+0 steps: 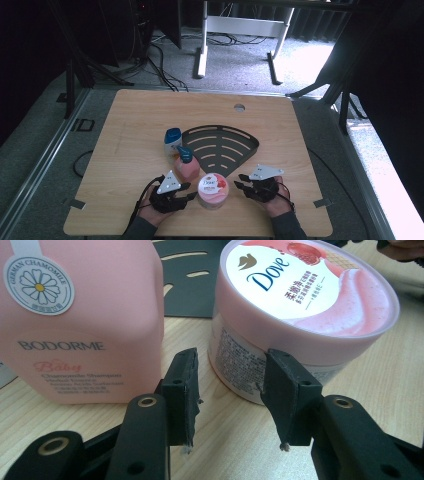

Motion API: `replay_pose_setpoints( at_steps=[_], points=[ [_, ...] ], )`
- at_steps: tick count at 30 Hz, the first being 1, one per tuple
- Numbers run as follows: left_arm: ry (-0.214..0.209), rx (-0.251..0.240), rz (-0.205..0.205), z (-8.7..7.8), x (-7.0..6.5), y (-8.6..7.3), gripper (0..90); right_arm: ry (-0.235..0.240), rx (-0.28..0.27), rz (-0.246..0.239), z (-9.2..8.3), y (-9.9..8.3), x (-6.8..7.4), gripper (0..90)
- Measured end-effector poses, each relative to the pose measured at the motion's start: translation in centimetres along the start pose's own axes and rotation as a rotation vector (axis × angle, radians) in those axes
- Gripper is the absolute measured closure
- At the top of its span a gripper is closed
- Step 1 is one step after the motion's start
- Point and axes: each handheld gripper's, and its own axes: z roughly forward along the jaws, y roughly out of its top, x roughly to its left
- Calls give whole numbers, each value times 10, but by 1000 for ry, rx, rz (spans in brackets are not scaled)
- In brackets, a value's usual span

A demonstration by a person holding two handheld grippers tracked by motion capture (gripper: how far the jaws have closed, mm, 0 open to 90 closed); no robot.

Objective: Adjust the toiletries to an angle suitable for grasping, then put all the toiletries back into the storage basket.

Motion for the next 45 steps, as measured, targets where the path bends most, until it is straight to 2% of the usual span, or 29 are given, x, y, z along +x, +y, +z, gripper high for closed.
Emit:
replay_pose_setpoints(
  at_steps=[4,6,11,16,19,24,29,31,36,39,45],
  points=[
    [-25,-5,4,-2,0,0,560,24,-1,1,-3,-4,2,604],
    [-29,-7,15,-2,-1,0,525,64,-4,-5,-4,-7,2,546],
    [-47,-1,26,-2,-4,0,454,122,-10,-15,-6,-12,1,515],
    [-66,16,35,1,-5,0,429,180,-15,-14,-8,-14,1,485],
    [-84,22,50,3,-6,0,411,218,-10,-8,-5,-14,0,479],
    [-103,28,78,5,-10,1,374,278,-5,-19,-2,-14,0,415],
    [-116,28,87,8,-10,2,342,296,-5,-54,0,-13,4,399],
    [-125,22,85,9,-10,3,328,304,-13,-60,1,-11,5,391],
    [-127,47,88,15,-9,3,306,330,-9,-70,5,-6,6,349],
    [-134,45,87,17,-10,3,292,343,3,-73,10,-3,7,305],
    [-145,37,99,20,-10,4,273,370,4,-93,15,-1,10,286]
  ],
)
